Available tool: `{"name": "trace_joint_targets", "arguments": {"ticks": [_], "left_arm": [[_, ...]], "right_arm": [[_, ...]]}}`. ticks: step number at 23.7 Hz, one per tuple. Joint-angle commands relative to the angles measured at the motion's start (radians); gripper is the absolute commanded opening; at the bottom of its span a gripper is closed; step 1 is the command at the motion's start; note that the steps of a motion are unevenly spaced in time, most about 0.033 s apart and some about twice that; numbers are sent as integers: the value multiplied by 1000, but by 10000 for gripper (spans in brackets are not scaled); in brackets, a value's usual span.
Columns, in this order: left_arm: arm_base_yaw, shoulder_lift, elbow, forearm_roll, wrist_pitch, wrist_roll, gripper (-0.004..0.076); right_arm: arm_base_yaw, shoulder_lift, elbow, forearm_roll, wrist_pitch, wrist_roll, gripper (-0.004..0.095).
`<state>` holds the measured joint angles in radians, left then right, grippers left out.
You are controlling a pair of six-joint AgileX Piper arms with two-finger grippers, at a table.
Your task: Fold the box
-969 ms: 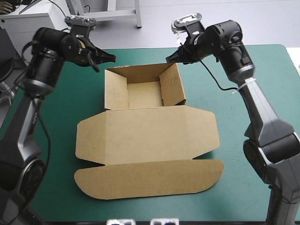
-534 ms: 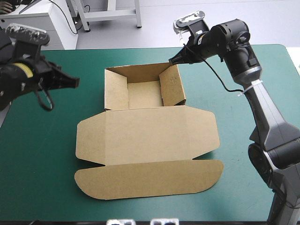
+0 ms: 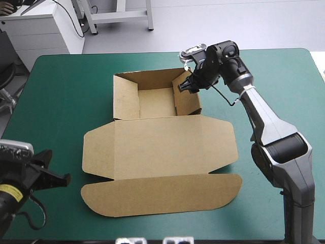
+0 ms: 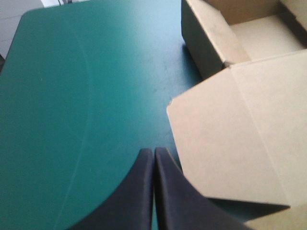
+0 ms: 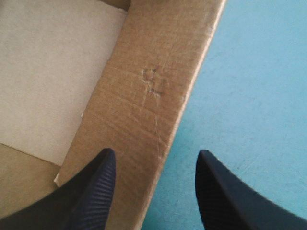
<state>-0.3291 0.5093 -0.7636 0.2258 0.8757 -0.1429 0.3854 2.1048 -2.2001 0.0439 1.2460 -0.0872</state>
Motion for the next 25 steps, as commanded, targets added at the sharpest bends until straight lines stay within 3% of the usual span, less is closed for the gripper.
{"name": "trace_joint_targets", "arguments": {"ticks": [1,4,6,7,10,16,25], "left_arm": [[-4,-157,144,16,-83,-73,-8],[-4,-320,277,-24,-79,-66,-8],[-4,-400,305,-27,-96,-66,-8],[-4,-423,307,-26,-99,-66,-8],[-4,-454,307,-17,-99,-66,-8],[-4,-454,307,-16,-99,-66,-8],[-4,-454,307,-16,-99,-66,-8]], "right_arm": [[-4,4,-22,-1,4,18,483],[-4,59,-22,29,4,20,471],[-4,75,-22,36,4,25,405],[-4,82,-22,36,4,36,332],[-4,84,-25,-44,3,65,-20],[-63,83,-25,-278,5,87,-20],[-379,83,-25,-322,5,6,-20]]}}
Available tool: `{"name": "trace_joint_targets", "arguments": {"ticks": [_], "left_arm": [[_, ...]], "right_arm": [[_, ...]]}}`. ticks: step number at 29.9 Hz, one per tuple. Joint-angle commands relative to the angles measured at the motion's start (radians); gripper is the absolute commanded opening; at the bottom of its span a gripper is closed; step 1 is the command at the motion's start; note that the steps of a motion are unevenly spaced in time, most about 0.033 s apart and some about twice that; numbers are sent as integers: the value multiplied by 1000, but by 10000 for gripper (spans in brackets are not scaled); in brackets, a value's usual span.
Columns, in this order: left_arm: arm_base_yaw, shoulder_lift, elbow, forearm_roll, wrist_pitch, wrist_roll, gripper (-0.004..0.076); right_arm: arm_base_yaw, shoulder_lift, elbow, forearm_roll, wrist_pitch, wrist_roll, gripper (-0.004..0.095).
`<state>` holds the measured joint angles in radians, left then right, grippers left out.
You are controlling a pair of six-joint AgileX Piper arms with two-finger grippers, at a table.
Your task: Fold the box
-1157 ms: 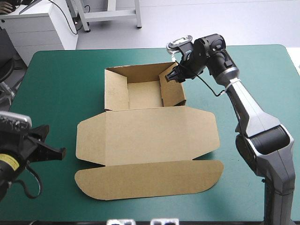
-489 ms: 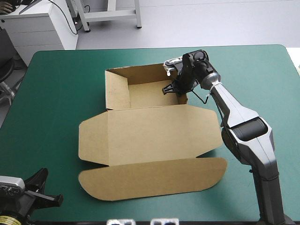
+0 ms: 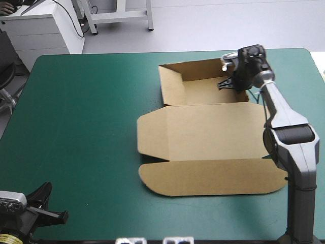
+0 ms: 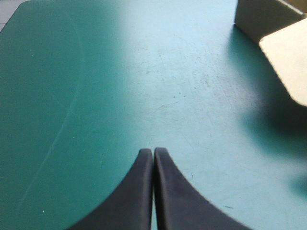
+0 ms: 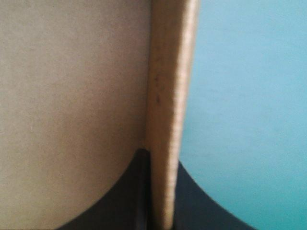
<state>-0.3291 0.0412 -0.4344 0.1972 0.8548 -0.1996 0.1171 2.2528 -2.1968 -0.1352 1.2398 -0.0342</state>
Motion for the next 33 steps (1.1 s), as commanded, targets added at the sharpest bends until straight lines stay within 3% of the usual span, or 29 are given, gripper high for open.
{"name": "trace_joint_targets", "arguments": {"ticks": [1,8,12,16,19,21,26,28,33], "left_arm": [[-4,15,-22,13,-79,-9,-8],[-4,15,-22,13,-79,-9,-8],[-4,15,-22,13,-79,-9,-8],[-4,15,-22,13,-79,-9,-8],[-4,15,-22,13,-79,-9,-8],[-4,15,-22,13,-79,-9,-8],[-4,15,-22,13,-79,-9,-8],[-4,15,-22,13,-79,-9,-8],[-4,15,-22,13,-79,-9,-8]], "right_arm": [[-158,-65,-28,-143,11,-62,-20],[-465,-65,-28,-127,4,-82,-20],[-599,-65,-28,-47,0,-97,-20],[-637,-65,-28,77,5,-217,-20],[-625,-65,-28,95,10,-224,-10],[-616,-65,-28,95,10,-247,49],[-614,-65,-28,97,10,-257,471],[-614,-65,-28,92,10,-257,577],[-614,-67,-79,27,10,-205,607]]}}
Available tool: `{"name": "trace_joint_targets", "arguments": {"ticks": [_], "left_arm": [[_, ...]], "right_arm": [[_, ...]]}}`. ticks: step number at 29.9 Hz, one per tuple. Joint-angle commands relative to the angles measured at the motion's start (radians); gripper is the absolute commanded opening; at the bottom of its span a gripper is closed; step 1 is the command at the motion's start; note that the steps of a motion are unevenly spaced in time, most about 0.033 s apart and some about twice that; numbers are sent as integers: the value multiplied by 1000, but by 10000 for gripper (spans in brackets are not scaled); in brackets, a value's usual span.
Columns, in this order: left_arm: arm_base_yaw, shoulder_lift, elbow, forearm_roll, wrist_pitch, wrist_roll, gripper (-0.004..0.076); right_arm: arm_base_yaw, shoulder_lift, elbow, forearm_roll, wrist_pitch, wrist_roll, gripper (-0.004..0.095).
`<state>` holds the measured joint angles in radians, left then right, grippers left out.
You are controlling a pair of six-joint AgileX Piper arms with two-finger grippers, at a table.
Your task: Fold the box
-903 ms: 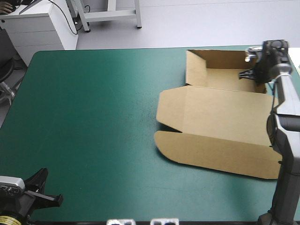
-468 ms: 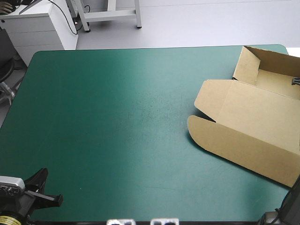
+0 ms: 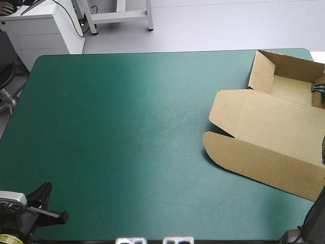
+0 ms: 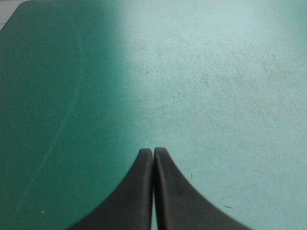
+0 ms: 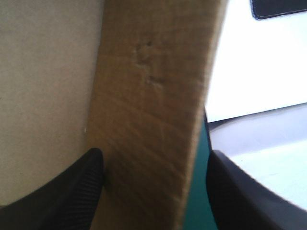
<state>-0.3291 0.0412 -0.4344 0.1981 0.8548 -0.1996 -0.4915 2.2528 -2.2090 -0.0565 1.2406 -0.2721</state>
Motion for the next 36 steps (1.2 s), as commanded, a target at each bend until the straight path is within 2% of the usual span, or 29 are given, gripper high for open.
{"name": "trace_joint_targets", "arguments": {"ticks": [1,8,10,12,13,16,18,20,23,25,30,36], "left_arm": [[-4,15,-22,12,-79,-9,-8],[-4,15,-22,12,-79,-9,-8],[-4,15,-22,12,-79,-9,-8],[-4,15,-22,12,-79,-9,-8],[-4,15,-22,12,-79,-9,-8],[-4,15,-22,12,-79,-4,-8],[-4,15,-22,12,-79,-4,-8],[-4,15,-22,13,-83,-4,-8],[-4,15,-20,13,-83,-4,-8],[-4,15,-20,13,-83,-4,-8],[-4,15,-20,20,-85,-4,-8],[-4,15,-20,20,-85,-4,-8]], "right_arm": [[-5,-70,-89,-54,10,43,607],[8,-164,-207,-41,10,69,607],[17,-216,-221,4,10,67,603],[28,-278,-240,83,10,51,558],[28,-311,-245,124,10,51,521],[35,-401,-252,302,10,10,319],[36,-468,-252,441,10,-40,124],[36,-537,-249,546,10,-82,-17],[36,-632,-224,630,10,-93,-16],[36,-700,-194,646,10,-104,-16],[36,-907,-27,647,10,-153,-16],[36,-1182,280,645,-12,-194,-16]]}}
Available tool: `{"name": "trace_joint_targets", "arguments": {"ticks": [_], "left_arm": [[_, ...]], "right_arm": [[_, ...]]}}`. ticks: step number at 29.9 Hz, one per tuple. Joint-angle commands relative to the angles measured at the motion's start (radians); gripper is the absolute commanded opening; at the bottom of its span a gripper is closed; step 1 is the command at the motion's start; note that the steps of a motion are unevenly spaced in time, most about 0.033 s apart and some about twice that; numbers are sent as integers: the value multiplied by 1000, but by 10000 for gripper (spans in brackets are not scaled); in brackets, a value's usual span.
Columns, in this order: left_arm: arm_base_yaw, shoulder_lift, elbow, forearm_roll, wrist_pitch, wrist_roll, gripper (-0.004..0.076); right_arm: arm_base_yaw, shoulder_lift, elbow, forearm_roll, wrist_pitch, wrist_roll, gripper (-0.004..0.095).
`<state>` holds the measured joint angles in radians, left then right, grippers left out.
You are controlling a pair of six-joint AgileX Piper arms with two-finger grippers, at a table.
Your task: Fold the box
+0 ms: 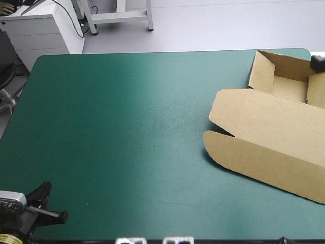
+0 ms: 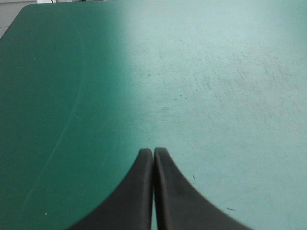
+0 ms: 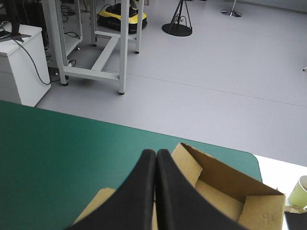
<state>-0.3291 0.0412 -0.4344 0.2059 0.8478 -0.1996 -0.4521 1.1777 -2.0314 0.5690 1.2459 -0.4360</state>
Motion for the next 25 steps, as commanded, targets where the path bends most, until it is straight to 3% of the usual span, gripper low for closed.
{"name": "trace_joint_targets", "arguments": {"ticks": [1,9,17,25], "left_arm": [[-4,15,-20,12,-78,-4,-8],[-4,15,-20,12,-78,-4,-8],[-4,15,-20,12,-78,-4,-8],[-4,15,-20,10,-78,-4,-8]], "right_arm": [[-3,-162,179,5,-39,-30,-15],[-3,-490,683,-382,-210,148,-13],[32,-782,1125,-343,-354,135,-14],[254,-957,1448,-321,-494,139,-13]]}}
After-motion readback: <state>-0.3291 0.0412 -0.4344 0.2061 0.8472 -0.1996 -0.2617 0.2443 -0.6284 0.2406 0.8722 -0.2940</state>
